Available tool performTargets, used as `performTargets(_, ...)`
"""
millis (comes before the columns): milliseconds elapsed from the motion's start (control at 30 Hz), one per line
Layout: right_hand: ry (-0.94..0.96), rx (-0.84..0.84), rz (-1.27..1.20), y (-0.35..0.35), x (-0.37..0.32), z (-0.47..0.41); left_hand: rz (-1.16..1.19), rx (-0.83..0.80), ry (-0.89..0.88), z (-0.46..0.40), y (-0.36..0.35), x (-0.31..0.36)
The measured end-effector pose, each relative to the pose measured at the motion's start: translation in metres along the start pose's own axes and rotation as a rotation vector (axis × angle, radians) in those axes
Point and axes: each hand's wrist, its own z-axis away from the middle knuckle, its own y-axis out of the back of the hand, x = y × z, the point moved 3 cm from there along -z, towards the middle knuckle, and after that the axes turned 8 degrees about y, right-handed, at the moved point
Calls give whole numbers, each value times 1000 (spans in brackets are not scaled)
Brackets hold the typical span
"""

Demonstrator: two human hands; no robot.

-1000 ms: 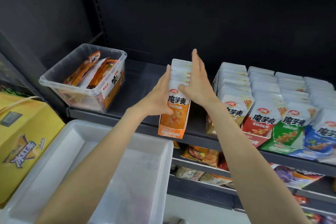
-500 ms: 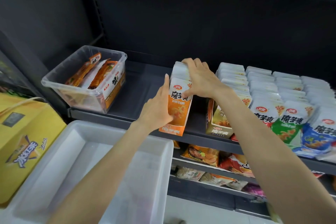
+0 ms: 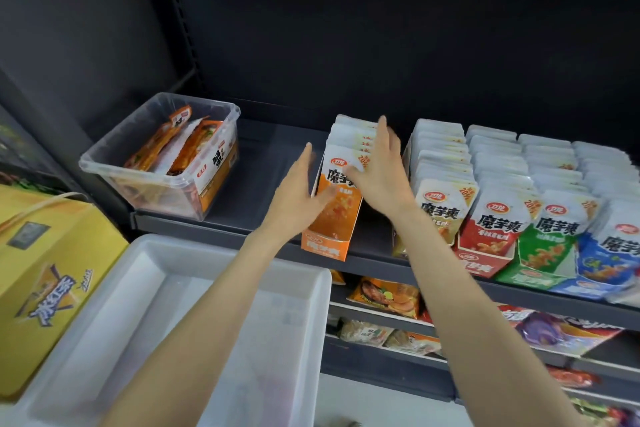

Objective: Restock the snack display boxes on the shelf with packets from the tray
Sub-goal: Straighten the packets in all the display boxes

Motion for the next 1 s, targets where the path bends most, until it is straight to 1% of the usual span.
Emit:
performTargets(33, -52, 12, -104, -8, 3, 5, 160, -47, 7, -4, 2, 4)
performTargets(100, -84, 58, -224, -23, 10, 12, 327, -129, 15, -13, 5, 14)
performTargets(233, -44, 109, -359, -40, 12, 12, 465, -276, 54, -31, -2, 30)
performTargets(333, -43, 128, -414, -41, 13, 9, 502, -271, 46, -39, -10, 31)
performTargets(433, -10, 164, -381, -36, 19, 6, 390, -215, -41, -39, -15, 29)
performTargets(533, -49, 125, -334, -31, 22, 6, 137, -169, -226, -38, -17, 31)
performTargets(567, -50, 105, -328, -30, 22, 5, 71, -164, -259, -39, -16, 33)
performTargets(633, -26, 78, -314, -31, 22, 4, -17, -141, -253, -44, -12, 36)
performTargets(700, -7, 78, -272, -32, 24, 3, -121, -63, -235, -52, -7, 39)
performTargets(767, -9, 72, -212, -31, 25, 0, -224, -25, -222, -59, -7, 44)
performTargets(900, -26, 43, -185, -29, 24, -2, -244, -20, -155, -66, -11, 48)
performTargets(967, -53, 21, -226, -28, 27, -2, -167, -48, -156, -63, -13, 50)
performTargets(1000, -70, 16, -262, -28, 29, 0, -73, -82, -136, -60, -14, 50)
